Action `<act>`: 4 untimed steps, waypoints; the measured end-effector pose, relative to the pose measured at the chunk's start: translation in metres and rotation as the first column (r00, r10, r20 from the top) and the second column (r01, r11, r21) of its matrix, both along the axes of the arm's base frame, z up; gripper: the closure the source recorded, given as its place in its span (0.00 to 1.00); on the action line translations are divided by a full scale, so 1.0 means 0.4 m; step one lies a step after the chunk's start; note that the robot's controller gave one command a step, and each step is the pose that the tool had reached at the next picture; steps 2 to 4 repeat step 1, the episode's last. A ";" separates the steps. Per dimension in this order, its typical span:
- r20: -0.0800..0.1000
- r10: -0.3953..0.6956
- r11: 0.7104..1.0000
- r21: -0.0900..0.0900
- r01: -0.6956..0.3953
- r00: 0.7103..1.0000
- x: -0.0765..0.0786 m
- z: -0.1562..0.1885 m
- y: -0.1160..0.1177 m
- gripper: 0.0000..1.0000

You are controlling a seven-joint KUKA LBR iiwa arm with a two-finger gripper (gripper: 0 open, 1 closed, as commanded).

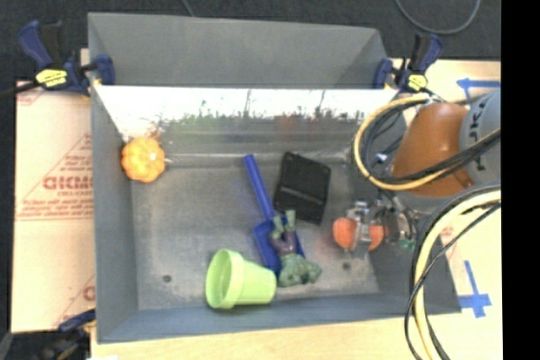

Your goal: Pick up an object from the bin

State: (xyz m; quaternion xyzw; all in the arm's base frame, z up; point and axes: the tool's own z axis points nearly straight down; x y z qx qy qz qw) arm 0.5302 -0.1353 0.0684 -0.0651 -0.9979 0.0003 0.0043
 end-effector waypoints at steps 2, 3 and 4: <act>0.000 0.000 1.000 0.000 0.000 1.000 0.000 0.000 0.000 1.00; 0.000 0.000 1.000 0.000 0.000 1.000 0.000 0.000 0.000 1.00; 0.000 0.000 1.000 0.000 0.000 1.000 0.000 0.000 0.000 1.00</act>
Offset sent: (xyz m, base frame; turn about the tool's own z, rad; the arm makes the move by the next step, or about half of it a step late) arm -0.0001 0.0000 0.0536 -0.0003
